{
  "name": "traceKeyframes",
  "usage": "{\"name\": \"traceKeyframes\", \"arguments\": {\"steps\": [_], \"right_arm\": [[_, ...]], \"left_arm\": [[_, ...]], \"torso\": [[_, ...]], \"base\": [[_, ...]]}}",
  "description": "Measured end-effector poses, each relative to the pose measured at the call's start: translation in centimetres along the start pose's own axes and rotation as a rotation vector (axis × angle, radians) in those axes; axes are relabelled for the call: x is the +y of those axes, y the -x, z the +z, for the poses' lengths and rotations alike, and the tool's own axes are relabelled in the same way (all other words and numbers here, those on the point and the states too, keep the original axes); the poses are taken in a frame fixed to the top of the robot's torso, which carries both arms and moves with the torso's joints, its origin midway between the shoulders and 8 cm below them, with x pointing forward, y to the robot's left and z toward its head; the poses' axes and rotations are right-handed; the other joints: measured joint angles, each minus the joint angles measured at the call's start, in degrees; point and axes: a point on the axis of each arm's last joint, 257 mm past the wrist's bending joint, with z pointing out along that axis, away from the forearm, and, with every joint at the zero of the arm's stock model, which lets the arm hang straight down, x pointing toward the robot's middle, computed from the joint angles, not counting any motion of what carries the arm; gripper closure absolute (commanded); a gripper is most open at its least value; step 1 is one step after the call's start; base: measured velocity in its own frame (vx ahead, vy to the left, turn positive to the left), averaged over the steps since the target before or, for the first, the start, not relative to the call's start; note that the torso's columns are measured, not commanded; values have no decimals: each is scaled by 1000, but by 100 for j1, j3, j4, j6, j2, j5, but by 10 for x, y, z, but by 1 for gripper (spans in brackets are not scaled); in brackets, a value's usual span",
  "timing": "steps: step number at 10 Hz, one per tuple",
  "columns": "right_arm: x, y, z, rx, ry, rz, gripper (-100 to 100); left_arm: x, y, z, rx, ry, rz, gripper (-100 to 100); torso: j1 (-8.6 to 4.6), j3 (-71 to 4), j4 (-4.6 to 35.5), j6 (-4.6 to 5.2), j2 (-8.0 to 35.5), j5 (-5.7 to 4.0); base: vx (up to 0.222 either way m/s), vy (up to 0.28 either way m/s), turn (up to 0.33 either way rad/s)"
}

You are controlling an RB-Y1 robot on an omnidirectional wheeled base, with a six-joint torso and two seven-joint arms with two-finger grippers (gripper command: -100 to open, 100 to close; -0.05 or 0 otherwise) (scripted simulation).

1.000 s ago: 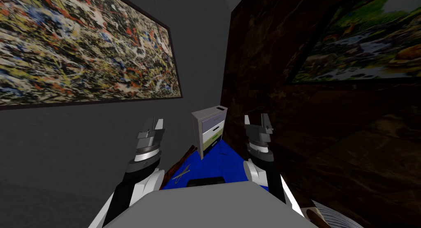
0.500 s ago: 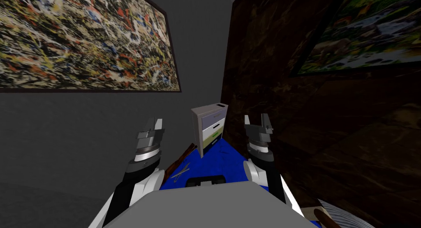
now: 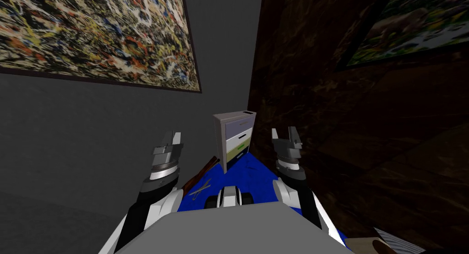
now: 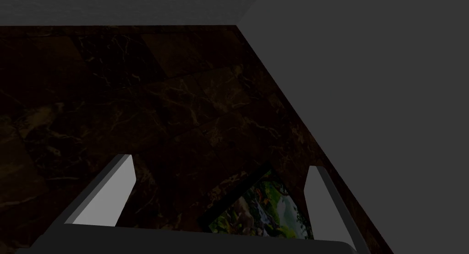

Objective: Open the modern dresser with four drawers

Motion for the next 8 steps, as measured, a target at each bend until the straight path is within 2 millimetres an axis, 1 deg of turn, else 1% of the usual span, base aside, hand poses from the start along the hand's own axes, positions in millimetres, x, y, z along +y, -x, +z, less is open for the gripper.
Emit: {"name": "traceKeyframes", "arguments": {"steps": [2,3,4,5,8], "right_arm": [[-6,-6,-2,54,-20,-91,-100],[-8,-7,-2,79,-29,-147,-100],[-10,-8,-2,90,-34,-180,-100],[-12,-8,-3,106,-42,-227,-100],[-20,-7,-5,150,-64,-375,-100]], "left_arm": [[0,0,0,0,0,0,0],[0,0,0,0,0,0,0],[0,0,0,0,0,0,0],[0,0,0,0,0,0,0],[0,0,0,0,0,0,0]], "torso": [[1,-32,20,-1,15,0],[2,-33,22,1,18,0],[11,-27,25,3,28,3],[13,-25,27,0,30,4],[5,-30,24,0,22,1]], "base": [[49,-57,200],[32,-49,68],[31,-43,121],[35,-57,257],[37,-52,126]]}}
